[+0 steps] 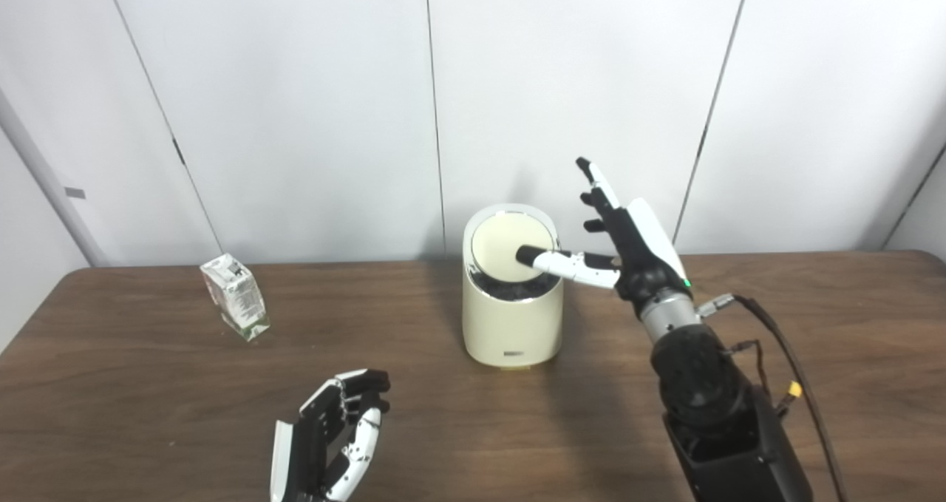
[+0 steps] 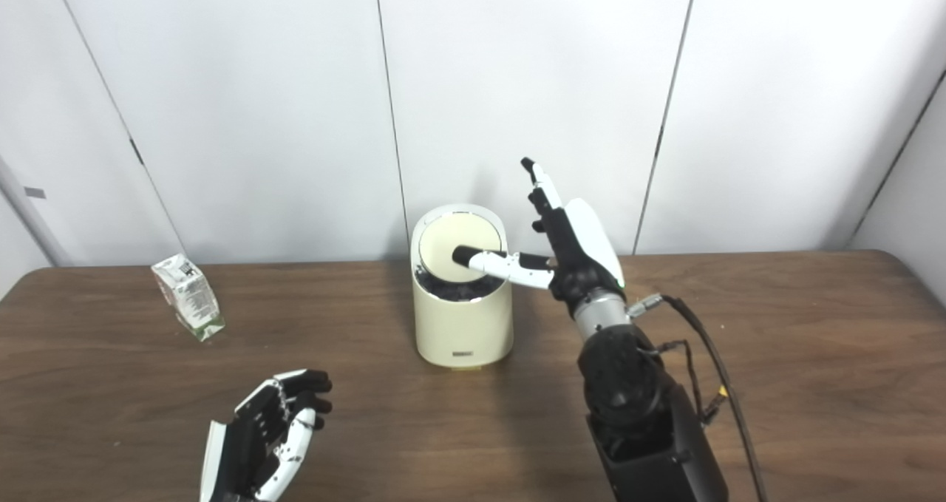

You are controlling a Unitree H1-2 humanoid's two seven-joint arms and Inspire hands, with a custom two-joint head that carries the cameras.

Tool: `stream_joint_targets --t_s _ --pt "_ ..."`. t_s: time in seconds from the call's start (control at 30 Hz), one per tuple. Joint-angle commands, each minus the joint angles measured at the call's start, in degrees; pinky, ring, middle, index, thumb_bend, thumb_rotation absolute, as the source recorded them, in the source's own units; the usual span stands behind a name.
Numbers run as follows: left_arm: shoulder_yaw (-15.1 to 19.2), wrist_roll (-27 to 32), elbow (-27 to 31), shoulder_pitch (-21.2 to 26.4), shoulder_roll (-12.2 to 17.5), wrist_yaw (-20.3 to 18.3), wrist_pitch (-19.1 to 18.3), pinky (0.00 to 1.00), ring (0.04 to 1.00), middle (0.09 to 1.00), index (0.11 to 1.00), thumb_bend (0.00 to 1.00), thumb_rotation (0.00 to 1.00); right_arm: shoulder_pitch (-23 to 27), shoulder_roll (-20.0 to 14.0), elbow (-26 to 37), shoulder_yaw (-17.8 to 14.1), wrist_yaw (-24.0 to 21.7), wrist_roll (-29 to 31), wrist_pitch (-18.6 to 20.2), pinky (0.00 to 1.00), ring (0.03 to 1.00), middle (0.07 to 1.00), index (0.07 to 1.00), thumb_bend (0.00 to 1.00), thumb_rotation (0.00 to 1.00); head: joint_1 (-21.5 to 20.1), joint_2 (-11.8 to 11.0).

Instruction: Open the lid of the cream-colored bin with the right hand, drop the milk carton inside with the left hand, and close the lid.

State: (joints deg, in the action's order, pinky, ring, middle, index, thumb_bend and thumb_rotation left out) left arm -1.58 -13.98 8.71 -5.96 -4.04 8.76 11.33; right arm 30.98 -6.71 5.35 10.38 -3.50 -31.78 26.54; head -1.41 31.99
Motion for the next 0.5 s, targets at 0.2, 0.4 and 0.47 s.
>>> stream_joint_targets --t_s 0.2,0.4,0.47 --pt "-0.56 -0.62 1.48 0.74 -0.75 0.63 2.12 0.51 0.574 0.647 0.652 0.21 0.38 3.06 0.83 -4.01 0.77 3.60 -1.33 -2.08 0.89 0.982 1.000 1.000 0.85 0.39 -0.02 -0.06" --pt "-0.67 -0.31 1.22 0.81 -0.97 0.72 2.20 0.51 0.571 0.645 0.647 0.22 0.40 3.43 0.70 -7.82 1.34 4.19 -1.72 -1.84 0.93 1.000 1.000 0.997 0.81 0.39 -0.06 -0.19" --pt "-0.73 -0.42 1.39 0.76 -1.06 0.74 1.90 0.50 0.571 0.645 0.646 0.22 0.41 3.74 0.35 -8.93 1.89 4.16 -2.17 -1.61 0.93 1.000 1.000 0.994 0.80 0.39 -0.07 -0.22"
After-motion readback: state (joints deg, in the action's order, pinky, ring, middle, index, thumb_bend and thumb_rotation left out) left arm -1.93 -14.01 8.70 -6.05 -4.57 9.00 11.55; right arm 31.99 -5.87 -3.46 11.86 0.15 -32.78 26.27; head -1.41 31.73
